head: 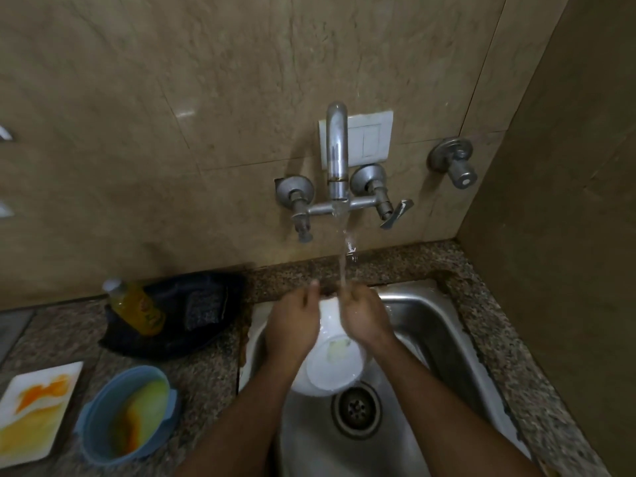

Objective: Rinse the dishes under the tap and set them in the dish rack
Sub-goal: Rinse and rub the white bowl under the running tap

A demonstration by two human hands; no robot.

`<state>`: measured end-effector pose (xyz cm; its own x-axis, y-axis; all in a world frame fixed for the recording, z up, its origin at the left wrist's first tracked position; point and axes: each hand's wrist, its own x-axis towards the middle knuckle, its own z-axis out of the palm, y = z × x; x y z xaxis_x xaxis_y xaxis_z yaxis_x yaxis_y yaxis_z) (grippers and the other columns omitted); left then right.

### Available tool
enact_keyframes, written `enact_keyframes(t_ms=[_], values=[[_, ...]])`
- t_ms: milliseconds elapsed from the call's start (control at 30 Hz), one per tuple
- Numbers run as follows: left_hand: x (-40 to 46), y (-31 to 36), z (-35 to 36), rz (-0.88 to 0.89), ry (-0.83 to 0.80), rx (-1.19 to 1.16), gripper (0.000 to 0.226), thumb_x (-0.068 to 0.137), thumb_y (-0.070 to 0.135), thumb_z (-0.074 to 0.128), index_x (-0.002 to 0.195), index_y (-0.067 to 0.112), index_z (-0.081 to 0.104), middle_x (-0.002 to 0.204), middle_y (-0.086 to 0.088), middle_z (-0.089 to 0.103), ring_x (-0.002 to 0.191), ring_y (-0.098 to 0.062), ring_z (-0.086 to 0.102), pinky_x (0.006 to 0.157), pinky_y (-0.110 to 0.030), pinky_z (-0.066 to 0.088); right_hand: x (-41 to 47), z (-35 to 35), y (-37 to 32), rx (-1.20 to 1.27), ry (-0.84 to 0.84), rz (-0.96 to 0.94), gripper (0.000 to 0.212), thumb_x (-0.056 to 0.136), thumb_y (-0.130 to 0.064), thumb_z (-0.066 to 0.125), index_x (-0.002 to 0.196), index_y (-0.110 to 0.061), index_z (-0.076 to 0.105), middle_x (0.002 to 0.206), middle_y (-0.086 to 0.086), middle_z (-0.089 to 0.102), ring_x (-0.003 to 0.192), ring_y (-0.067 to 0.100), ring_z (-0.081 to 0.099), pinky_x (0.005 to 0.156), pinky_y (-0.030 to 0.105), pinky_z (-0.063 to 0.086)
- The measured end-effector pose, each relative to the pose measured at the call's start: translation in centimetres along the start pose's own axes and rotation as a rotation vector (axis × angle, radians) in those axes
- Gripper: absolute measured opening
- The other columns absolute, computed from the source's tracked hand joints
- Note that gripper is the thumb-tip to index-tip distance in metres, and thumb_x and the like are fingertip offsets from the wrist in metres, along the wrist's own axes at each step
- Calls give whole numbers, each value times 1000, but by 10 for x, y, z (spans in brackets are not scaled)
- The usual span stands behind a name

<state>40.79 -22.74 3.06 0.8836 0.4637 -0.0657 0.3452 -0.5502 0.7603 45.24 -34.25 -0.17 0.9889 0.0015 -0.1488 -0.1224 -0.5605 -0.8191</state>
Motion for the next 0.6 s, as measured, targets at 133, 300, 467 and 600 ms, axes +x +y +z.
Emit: enact_keyframes(t_ms=[133, 300, 467, 600], values=[[16, 11, 9, 36, -20, 377, 63, 100, 52, 26, 89, 10, 72, 92, -10, 72, 88, -29, 65, 77, -34, 49, -4, 8, -6, -54, 48, -155, 44, 102, -36, 35, 93, -11, 69, 95, 12, 72, 90, 31, 65, 76, 37, 50], [32, -2, 2, -368, 16, -12, 52, 100, 39, 36, 107, 0, 69, 114, -21, 68, 105, -36, 62, 94, -39, 49, -44, 19, 7, -384, 64, -738, 51, 100, -27, 32, 148, -11, 39, 156, 7, 35, 146, 20, 27, 120, 38, 18], [23, -2, 4, -390, 86, -37, 51, 101, 38, 37, 111, -1, 67, 116, -21, 66, 107, -38, 60, 88, -35, 44, -43, 21, 22, -164, 185, -441, 54, 101, -33, 30, 153, -17, 29, 160, -7, 17, 150, 16, 15, 121, 30, 10], [23, -3, 1, -377, 117, -90, 52, 102, 38, 37, 106, -4, 68, 112, -23, 67, 104, -38, 62, 90, -38, 48, -42, 18, 26, -276, 60, -708, 54, 102, -30, 31, 154, -16, 25, 162, 0, 20, 150, 15, 13, 121, 40, 16]])
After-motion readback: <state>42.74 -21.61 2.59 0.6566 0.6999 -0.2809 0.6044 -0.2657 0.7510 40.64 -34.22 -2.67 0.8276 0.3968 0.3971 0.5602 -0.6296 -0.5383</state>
